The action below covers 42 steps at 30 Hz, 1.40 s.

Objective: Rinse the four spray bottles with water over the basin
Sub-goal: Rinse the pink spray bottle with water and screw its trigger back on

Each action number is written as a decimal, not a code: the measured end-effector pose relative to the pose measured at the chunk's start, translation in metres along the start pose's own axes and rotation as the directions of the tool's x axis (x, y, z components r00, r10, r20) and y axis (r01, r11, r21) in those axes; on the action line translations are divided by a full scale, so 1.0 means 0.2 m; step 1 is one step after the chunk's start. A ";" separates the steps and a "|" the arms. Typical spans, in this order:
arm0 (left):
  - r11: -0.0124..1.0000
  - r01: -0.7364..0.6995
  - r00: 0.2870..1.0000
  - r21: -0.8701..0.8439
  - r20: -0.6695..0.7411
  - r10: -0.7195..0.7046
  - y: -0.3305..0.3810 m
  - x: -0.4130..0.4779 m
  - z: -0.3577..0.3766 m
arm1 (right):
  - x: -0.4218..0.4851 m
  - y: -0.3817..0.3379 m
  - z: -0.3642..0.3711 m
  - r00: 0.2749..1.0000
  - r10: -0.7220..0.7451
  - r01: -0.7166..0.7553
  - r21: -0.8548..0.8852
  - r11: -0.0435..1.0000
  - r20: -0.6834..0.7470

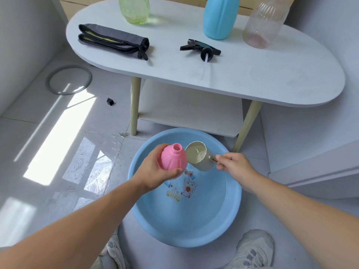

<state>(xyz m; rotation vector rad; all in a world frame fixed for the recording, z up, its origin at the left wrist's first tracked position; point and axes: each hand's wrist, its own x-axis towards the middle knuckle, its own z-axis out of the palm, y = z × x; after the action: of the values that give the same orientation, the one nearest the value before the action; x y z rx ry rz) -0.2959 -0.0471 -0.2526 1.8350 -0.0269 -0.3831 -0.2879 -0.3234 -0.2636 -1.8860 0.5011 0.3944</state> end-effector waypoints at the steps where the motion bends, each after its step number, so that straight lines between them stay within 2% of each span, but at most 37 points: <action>1: 1.000 -0.009 1.000 0.007 -0.007 0.009 0.01 0.00 0.00 | -0.02 -0.03 -0.02 1.000 -0.019 0.019 0.039 0.999 0.004; 5: 1.000 -0.030 0.999 0.010 -0.026 0.030 0.04 -0.01 0.00 | -0.13 -0.20 -0.11 0.997 -0.072 0.071 0.146 0.987 -0.003; 9: 0.999 -0.052 0.999 -0.013 -0.006 0.052 0.08 -0.02 0.00 | -0.24 -0.34 -0.20 0.986 -0.166 0.166 0.173 0.971 -0.016; 17: 0.997 -0.070 0.997 -0.036 0.033 0.071 0.14 -0.03 0.03 | -0.41 -0.53 -0.30 0.949 -0.313 0.314 0.026 0.949 -0.024; 30: 0.997 -0.059 0.998 -0.047 0.031 0.060 0.12 -0.02 0.04 | -0.47 -0.59 -0.24 0.897 -0.441 0.436 -0.106 0.894 -0.032; 34: 0.998 -0.060 0.997 -0.037 0.037 0.061 0.12 -0.01 0.04 | -0.47 -0.59 -0.24 0.889 -0.456 0.444 -0.174 0.879 -0.036; 42: 0.997 -0.058 0.997 -0.048 0.038 0.060 0.10 0.00 0.05 | -0.46 -0.58 -0.24 0.891 -0.452 0.435 -0.191 0.880 -0.050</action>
<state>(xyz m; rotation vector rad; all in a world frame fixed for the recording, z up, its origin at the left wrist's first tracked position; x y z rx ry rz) -0.2949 -0.0621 -0.2353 1.7766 -0.0981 -0.3754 -0.3056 -0.3159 -0.1084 -2.1262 0.0812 0.0431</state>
